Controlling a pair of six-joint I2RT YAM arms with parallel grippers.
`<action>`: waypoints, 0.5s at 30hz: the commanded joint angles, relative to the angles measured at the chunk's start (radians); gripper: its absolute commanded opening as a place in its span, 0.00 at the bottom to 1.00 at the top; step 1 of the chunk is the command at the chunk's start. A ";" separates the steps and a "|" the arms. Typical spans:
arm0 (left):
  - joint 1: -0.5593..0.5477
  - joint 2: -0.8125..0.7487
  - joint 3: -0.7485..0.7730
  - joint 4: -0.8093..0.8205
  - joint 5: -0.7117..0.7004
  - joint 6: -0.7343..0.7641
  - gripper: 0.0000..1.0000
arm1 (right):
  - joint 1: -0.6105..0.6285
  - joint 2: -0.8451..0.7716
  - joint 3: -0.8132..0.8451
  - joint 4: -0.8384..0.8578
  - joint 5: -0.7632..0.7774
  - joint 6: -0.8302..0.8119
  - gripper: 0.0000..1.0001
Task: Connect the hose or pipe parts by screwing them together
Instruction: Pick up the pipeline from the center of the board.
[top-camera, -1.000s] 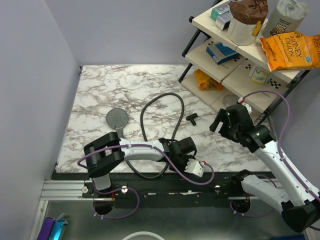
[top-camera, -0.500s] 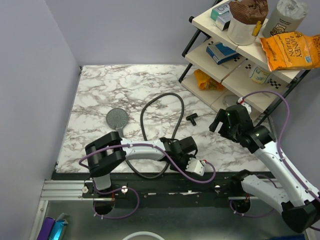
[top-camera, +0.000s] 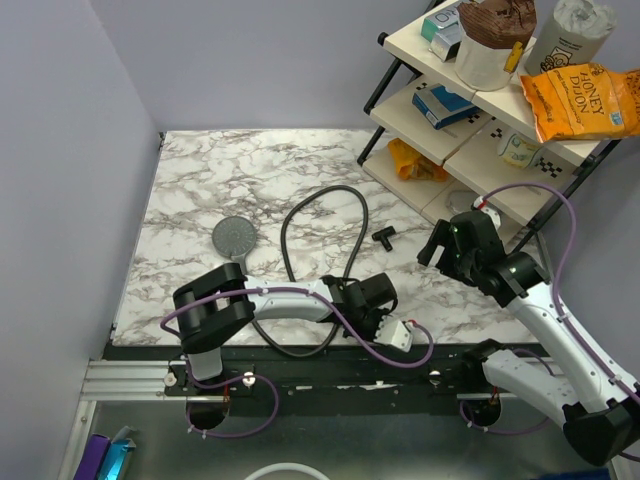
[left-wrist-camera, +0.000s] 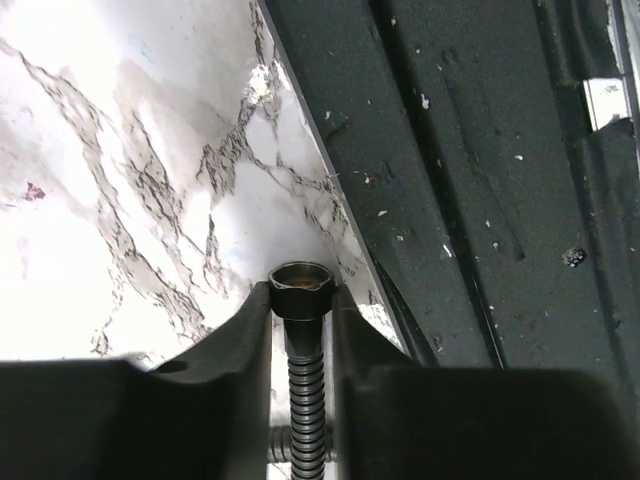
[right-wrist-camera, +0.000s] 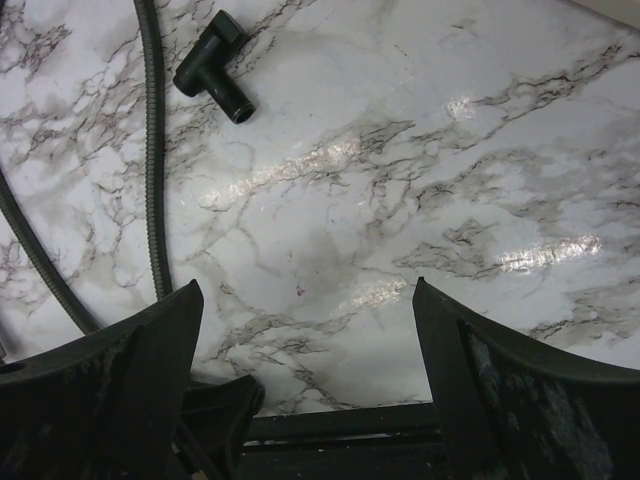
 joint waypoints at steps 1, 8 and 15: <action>-0.010 0.064 -0.053 -0.034 -0.042 0.019 0.10 | -0.002 -0.009 -0.017 0.018 -0.017 -0.004 0.94; 0.021 -0.075 -0.044 -0.083 -0.054 0.003 0.00 | -0.002 0.014 -0.012 0.022 -0.005 0.001 0.94; 0.217 -0.394 0.138 -0.315 0.056 -0.080 0.00 | -0.002 0.179 0.072 0.041 -0.055 0.013 1.00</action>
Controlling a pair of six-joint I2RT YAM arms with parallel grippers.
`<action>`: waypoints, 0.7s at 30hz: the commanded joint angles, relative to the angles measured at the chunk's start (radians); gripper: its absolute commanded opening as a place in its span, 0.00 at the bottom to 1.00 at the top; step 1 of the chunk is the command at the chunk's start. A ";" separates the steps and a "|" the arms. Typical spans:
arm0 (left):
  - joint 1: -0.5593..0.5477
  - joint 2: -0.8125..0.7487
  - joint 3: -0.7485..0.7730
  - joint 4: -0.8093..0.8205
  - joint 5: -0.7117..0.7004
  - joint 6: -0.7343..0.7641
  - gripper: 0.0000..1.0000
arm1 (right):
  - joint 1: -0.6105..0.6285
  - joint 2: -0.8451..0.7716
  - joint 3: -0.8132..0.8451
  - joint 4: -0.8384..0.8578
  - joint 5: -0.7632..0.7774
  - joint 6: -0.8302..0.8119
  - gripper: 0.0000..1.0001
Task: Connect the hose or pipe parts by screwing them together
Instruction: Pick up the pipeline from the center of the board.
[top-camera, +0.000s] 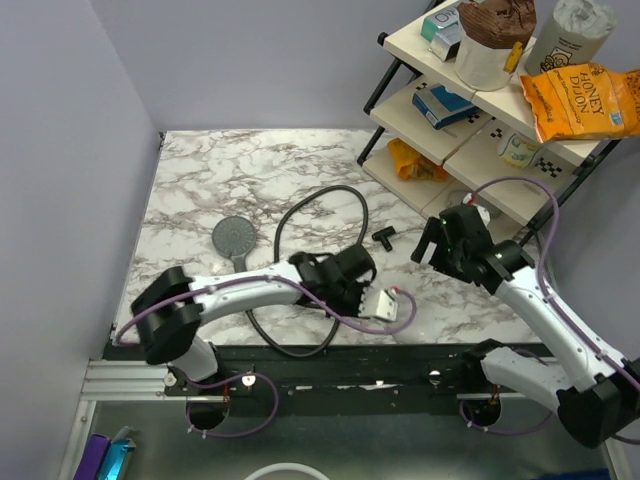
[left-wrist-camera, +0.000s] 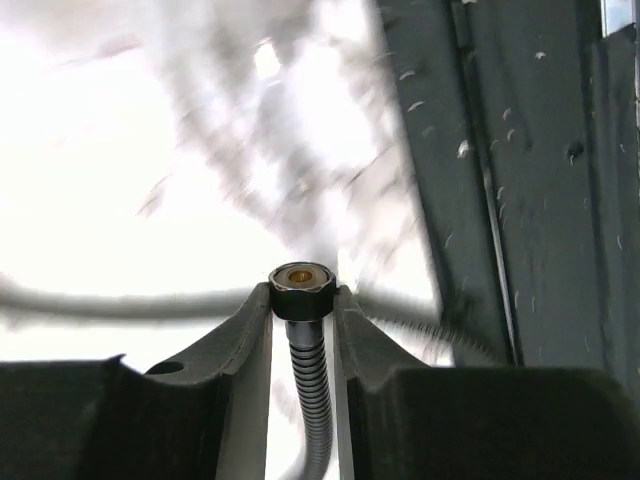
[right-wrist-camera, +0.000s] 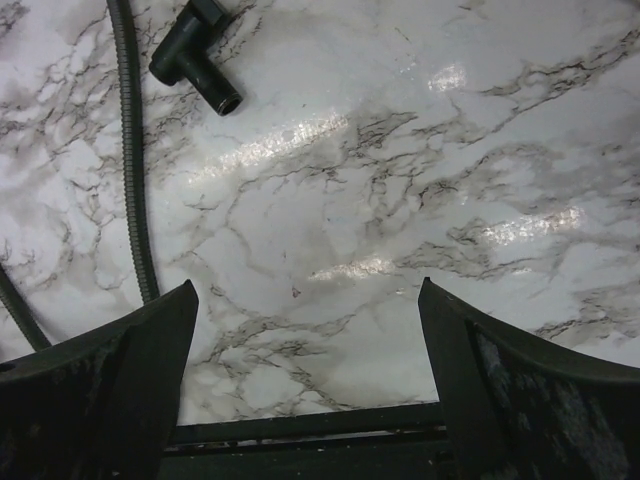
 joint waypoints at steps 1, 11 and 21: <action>0.156 -0.269 0.164 -0.193 0.082 -0.068 0.00 | -0.002 0.128 0.080 0.022 -0.052 0.026 1.00; 0.248 -0.662 0.138 -0.337 0.218 -0.077 0.00 | -0.002 0.476 0.238 0.134 -0.202 0.176 0.99; 0.253 -0.911 -0.020 -0.247 0.294 -0.161 0.00 | -0.001 0.792 0.526 0.019 -0.066 0.322 0.93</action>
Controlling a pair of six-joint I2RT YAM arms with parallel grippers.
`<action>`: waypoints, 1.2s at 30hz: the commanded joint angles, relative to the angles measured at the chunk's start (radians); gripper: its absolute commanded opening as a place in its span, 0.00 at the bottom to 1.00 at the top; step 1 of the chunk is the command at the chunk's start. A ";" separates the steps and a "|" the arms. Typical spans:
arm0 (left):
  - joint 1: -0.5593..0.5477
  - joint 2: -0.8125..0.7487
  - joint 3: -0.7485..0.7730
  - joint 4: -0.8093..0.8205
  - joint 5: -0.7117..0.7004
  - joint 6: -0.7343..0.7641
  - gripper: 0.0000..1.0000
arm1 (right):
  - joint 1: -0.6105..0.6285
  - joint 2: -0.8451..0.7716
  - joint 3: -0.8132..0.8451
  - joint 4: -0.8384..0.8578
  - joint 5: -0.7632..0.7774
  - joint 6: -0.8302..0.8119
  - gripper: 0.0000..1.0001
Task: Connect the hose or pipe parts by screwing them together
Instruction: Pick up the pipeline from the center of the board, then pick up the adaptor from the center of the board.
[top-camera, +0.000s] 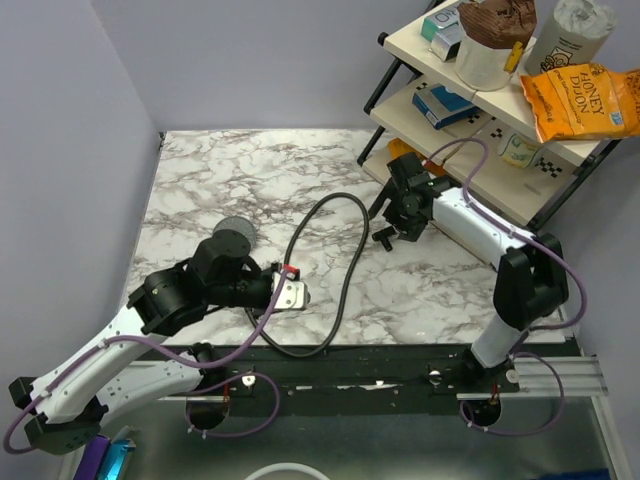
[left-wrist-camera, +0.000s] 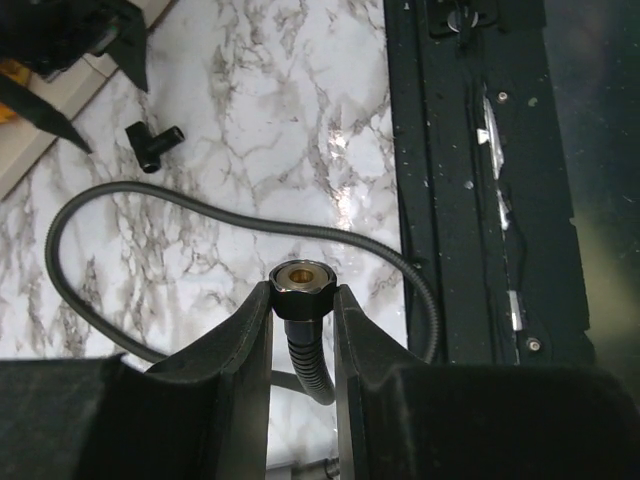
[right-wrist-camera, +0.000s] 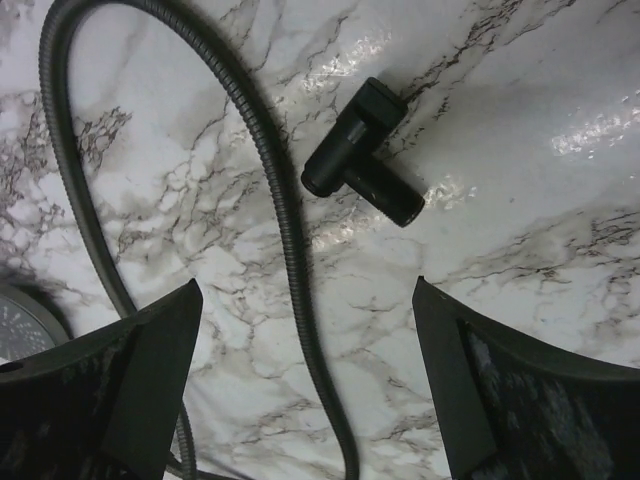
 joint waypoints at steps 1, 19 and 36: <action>0.006 -0.101 -0.040 0.056 0.073 -0.069 0.00 | -0.001 0.115 0.114 -0.081 0.071 0.096 0.93; 0.006 -0.206 -0.163 0.196 0.076 -0.200 0.00 | -0.054 0.316 0.200 -0.178 0.147 0.091 0.78; 0.046 -0.172 -0.134 0.298 0.105 -0.339 0.00 | -0.056 0.404 0.122 -0.068 0.034 0.036 0.60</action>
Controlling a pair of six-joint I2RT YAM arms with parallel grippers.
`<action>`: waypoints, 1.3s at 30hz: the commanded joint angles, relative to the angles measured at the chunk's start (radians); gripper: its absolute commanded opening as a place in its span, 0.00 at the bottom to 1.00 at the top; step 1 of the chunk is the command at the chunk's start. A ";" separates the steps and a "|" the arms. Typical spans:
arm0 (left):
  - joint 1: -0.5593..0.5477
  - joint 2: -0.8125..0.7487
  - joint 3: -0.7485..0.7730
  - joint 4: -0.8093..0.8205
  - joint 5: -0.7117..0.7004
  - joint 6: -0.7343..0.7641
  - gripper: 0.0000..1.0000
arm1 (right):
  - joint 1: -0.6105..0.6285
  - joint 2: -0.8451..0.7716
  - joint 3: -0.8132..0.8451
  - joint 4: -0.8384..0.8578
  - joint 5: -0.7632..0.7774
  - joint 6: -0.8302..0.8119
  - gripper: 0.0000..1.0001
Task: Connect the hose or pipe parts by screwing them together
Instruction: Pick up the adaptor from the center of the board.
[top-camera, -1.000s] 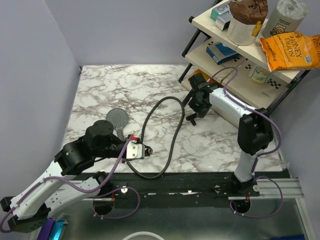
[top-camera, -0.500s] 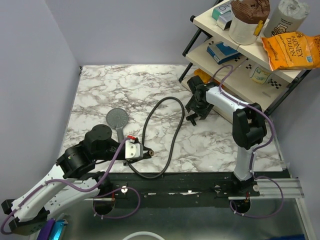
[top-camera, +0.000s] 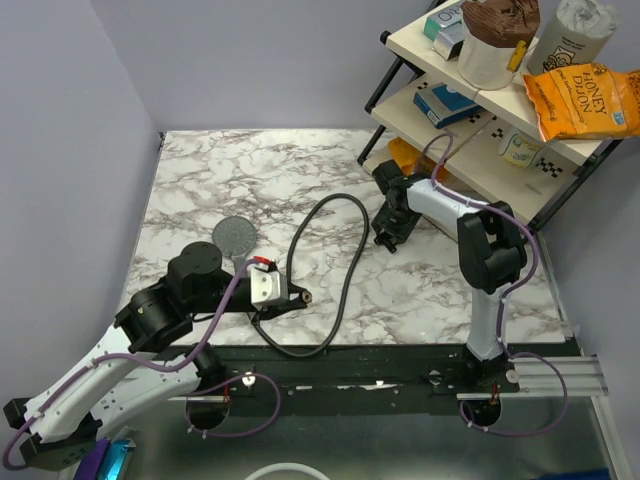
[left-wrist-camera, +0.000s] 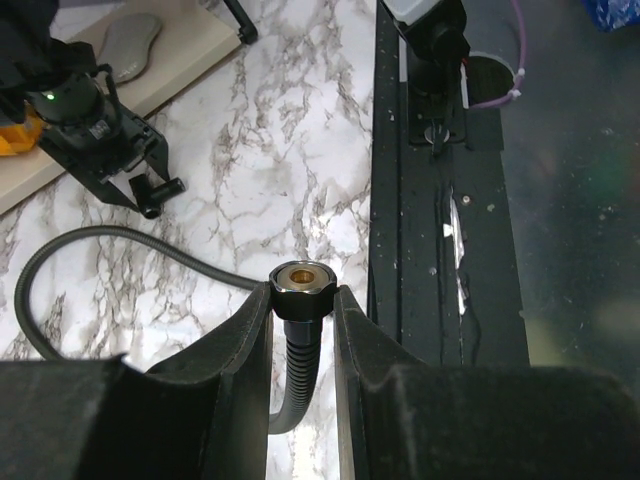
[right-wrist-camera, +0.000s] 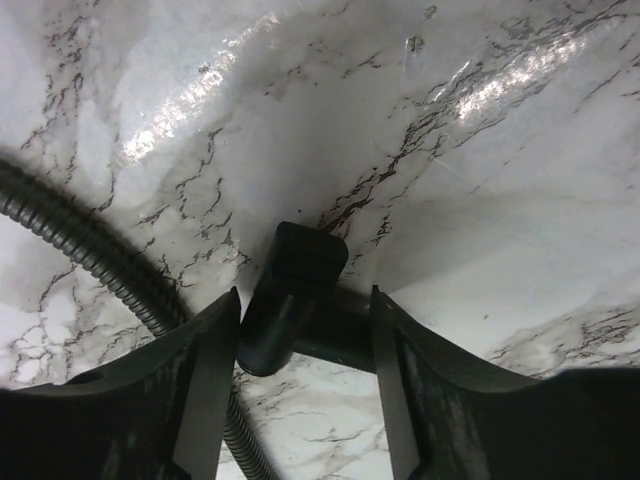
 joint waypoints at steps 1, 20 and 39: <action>0.025 -0.004 0.004 0.092 0.044 -0.096 0.00 | -0.028 0.038 -0.070 0.026 -0.067 -0.005 0.57; 0.052 -0.153 -0.252 0.654 0.165 -0.591 0.00 | 0.159 -0.218 -0.488 0.100 -0.014 -0.231 0.63; 0.055 -0.325 -0.343 0.756 0.310 -0.562 0.00 | 0.159 -0.151 -0.300 -0.020 -0.233 -0.392 1.00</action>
